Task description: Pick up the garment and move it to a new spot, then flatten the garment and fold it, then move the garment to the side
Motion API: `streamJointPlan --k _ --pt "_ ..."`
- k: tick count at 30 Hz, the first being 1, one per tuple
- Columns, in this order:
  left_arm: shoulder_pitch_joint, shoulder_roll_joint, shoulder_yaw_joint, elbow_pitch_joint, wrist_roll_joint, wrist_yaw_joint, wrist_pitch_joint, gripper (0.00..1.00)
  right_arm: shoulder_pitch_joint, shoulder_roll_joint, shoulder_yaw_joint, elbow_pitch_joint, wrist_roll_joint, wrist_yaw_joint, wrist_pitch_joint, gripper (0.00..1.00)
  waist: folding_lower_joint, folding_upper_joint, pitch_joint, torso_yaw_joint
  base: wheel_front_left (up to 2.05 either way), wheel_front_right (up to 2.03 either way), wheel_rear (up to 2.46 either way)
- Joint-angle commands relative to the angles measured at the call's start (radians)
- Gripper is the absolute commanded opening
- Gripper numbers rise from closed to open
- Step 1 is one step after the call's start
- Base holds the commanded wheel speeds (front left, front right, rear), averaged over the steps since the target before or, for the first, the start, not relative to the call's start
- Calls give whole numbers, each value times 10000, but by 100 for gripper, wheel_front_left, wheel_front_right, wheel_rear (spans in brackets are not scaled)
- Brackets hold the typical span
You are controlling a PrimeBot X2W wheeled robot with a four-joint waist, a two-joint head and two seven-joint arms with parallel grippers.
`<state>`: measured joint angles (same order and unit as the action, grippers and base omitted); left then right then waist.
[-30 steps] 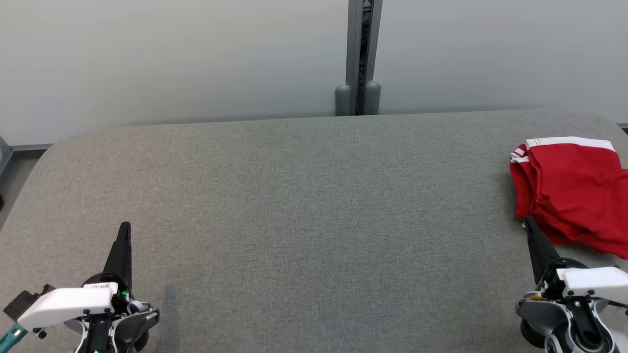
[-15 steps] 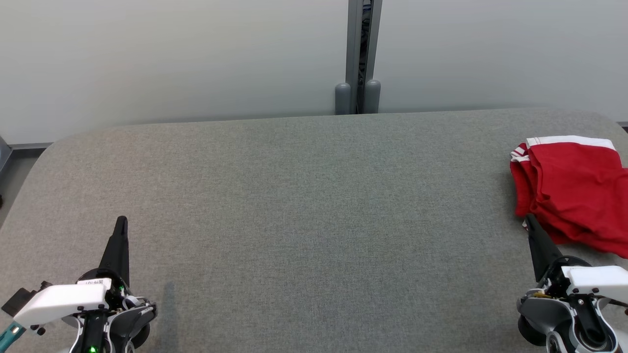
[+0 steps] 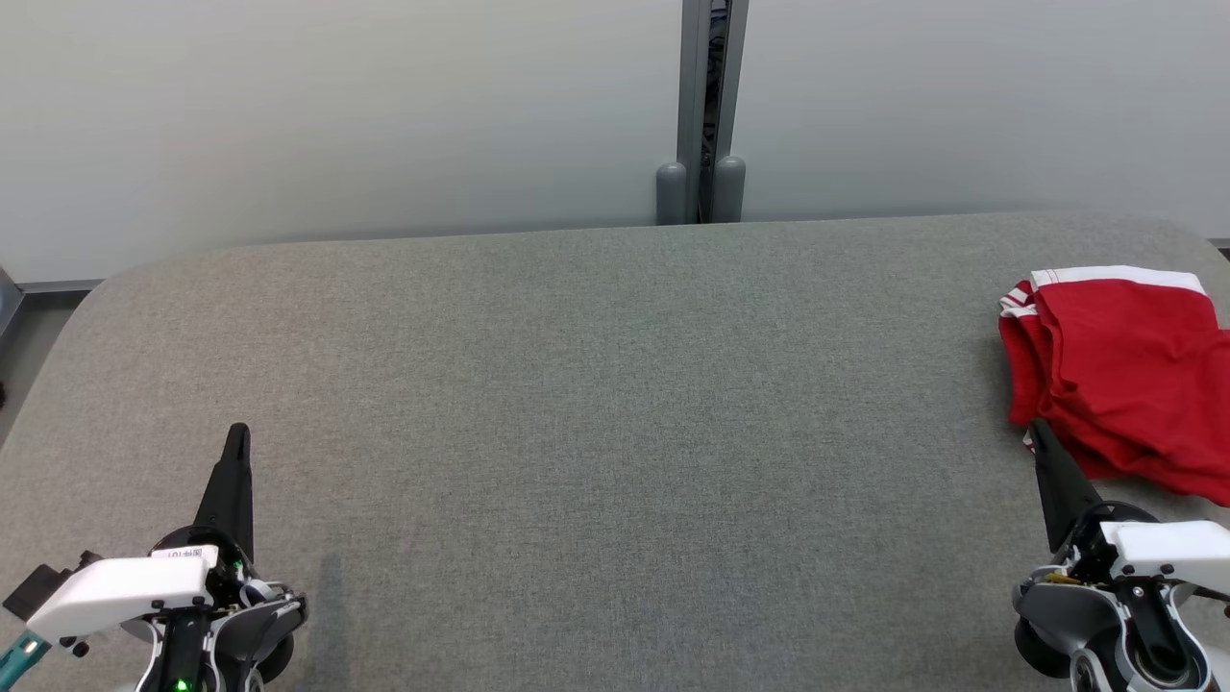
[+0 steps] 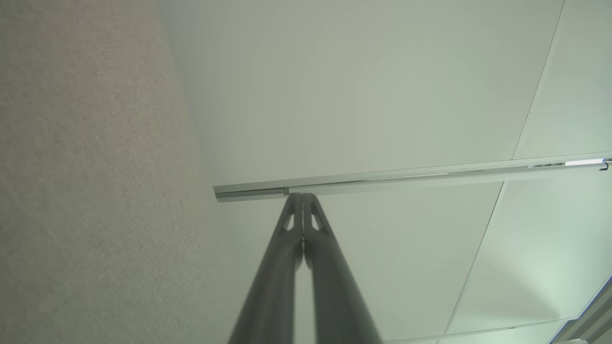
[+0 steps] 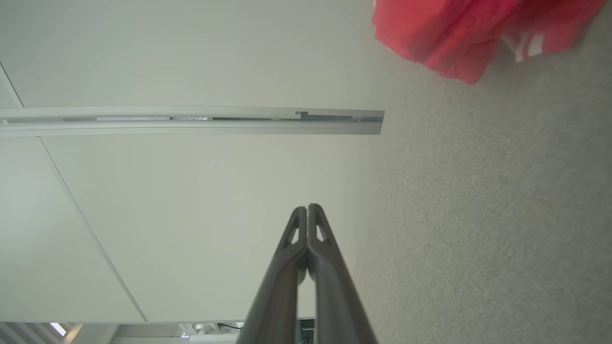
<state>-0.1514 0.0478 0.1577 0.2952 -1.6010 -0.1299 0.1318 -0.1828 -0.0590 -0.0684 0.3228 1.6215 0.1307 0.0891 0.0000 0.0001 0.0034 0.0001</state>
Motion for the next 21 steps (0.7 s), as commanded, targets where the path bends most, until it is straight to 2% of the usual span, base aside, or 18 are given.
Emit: streamJointPlan --k 1,21 --pt "-138 44 33 -12 2 -34 33 0 -111 -8 -58 4 -10 0 41 0 0 -1 0 0 0 0 0" --pt "-138 44 32 -14 3 -34 32 0 -97 13 -79 5 -51 0 73 0 0 -1 0 0 0 0 0"
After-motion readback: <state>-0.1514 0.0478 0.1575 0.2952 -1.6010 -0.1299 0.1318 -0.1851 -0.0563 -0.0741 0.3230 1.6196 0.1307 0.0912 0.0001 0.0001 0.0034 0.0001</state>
